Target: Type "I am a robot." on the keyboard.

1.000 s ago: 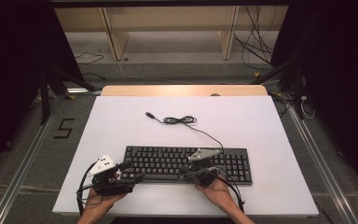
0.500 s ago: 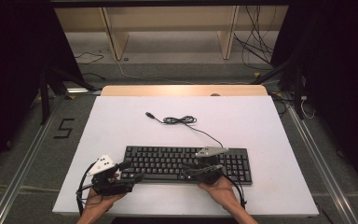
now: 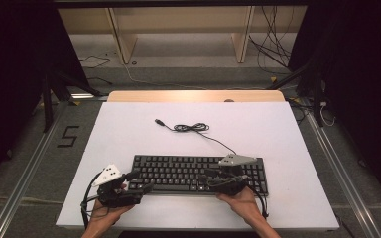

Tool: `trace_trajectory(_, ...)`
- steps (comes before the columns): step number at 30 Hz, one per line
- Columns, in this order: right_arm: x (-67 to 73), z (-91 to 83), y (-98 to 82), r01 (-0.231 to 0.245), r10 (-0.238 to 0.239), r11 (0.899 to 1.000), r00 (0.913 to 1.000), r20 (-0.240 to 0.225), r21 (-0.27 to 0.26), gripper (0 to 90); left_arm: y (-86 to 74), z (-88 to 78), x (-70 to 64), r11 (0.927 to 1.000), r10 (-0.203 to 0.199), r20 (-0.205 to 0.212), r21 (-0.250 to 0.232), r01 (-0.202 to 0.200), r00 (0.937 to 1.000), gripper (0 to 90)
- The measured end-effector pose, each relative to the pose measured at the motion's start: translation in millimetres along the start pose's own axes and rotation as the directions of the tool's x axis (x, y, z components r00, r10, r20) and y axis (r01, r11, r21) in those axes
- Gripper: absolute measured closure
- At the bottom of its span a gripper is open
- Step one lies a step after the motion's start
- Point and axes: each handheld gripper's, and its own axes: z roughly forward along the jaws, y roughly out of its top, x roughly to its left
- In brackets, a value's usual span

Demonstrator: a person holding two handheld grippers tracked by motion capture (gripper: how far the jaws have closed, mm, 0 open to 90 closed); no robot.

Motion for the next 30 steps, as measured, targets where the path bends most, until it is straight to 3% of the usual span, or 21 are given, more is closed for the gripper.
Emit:
trace_trajectory(15,-2.0,-23.3,-4.8,-0.005,0.005,0.999,1.0,0.005,-0.048,39.9,0.1,0.0,0.3,1.0,0.0,0.007,0.002,0.0,1.0,24.3)
trace_trajectory(30,-5.0,-47.5,-13.7,0.015,-0.01,0.995,0.999,0.043,-0.104,36.4,0.5,-0.1,-0.4,1.0,0.007,0.013,0.003,-0.007,0.9999,24.1)
